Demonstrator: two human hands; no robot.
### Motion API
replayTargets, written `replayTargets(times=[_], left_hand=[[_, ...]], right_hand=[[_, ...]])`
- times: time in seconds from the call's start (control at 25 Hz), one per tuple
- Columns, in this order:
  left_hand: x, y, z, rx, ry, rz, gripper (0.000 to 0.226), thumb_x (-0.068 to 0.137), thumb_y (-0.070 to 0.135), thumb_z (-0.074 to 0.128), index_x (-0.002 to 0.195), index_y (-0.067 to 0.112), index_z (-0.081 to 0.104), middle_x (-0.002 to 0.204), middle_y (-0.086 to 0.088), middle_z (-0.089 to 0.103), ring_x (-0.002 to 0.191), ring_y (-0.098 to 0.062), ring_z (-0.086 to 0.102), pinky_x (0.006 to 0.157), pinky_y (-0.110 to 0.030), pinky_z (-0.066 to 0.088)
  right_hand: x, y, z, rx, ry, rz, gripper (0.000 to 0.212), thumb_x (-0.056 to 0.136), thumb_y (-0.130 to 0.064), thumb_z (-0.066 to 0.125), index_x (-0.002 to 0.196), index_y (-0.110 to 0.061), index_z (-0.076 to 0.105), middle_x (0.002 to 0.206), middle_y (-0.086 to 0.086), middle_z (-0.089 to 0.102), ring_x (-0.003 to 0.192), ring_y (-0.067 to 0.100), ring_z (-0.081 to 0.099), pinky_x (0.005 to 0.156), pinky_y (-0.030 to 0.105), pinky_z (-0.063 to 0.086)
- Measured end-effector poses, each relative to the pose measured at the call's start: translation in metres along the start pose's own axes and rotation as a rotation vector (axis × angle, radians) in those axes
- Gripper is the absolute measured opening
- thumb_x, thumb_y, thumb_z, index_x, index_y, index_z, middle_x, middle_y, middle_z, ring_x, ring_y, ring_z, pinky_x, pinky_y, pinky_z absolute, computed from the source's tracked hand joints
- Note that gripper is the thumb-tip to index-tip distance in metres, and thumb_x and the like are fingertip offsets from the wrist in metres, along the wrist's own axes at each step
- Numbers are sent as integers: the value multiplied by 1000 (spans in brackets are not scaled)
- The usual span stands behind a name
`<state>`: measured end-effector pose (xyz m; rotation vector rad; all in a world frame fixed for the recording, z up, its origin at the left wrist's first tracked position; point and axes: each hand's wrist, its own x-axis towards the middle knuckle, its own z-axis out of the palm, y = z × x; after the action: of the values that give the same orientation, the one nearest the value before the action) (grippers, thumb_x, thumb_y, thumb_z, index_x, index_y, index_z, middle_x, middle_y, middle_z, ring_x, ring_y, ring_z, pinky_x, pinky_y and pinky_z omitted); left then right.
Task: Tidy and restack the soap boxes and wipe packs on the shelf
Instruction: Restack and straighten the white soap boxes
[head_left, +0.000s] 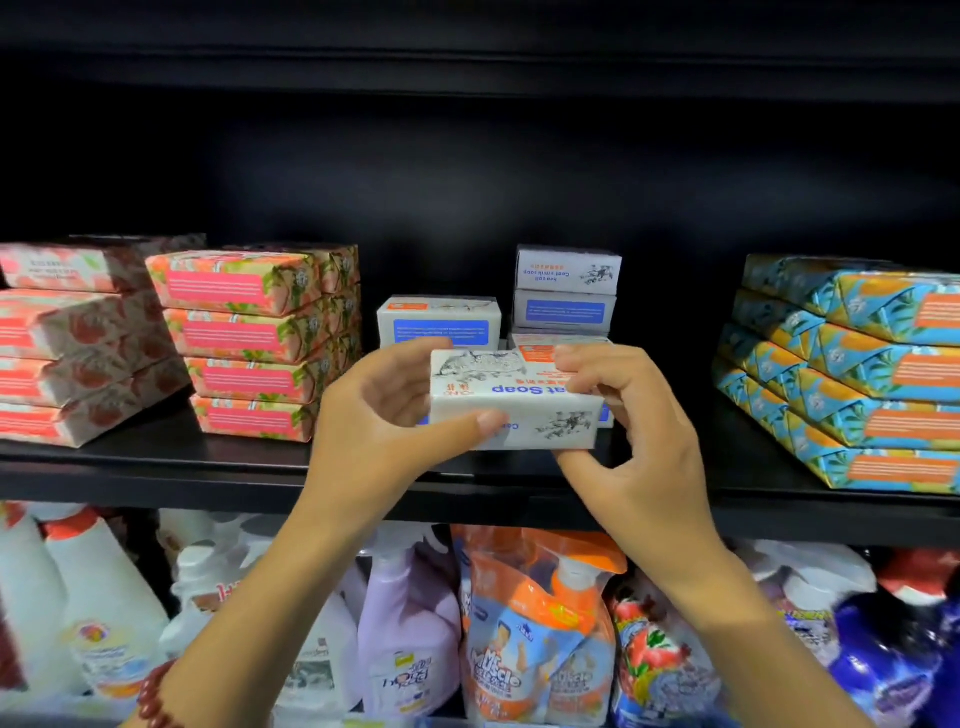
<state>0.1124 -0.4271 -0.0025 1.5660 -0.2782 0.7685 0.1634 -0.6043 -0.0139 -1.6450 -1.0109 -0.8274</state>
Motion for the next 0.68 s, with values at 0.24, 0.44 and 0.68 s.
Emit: replayTargets(times=[0.24, 0.44, 0.68], left_hand=[[32, 15, -14, 32, 232, 115, 66, 58, 32, 85, 115, 7, 62, 105, -5, 71, 98, -17, 68, 81, -33, 56], [60, 14, -6, 233, 275, 214, 36, 71, 28, 82, 98, 13, 65, 95, 1, 71, 89, -8, 68, 71, -18, 54], [69, -10, -6, 388, 247, 220, 26, 84, 33, 70, 94, 9, 68, 89, 5, 72, 83, -3, 67, 67, -16, 51]], right_hand=[[-16, 14, -18, -205, -274, 169, 35, 75, -36, 74, 105, -22, 62, 105, -15, 58, 103, 0, 53, 88, 15, 42], [-23, 19, -14, -434, -491, 143, 34, 76, -47, 68, 106, -30, 63, 108, -20, 58, 105, 0, 49, 85, 18, 42], [-25, 20, -14, -432, -469, 139, 32, 75, -43, 71, 103, -29, 65, 104, -19, 60, 100, 0, 51, 79, 16, 42]])
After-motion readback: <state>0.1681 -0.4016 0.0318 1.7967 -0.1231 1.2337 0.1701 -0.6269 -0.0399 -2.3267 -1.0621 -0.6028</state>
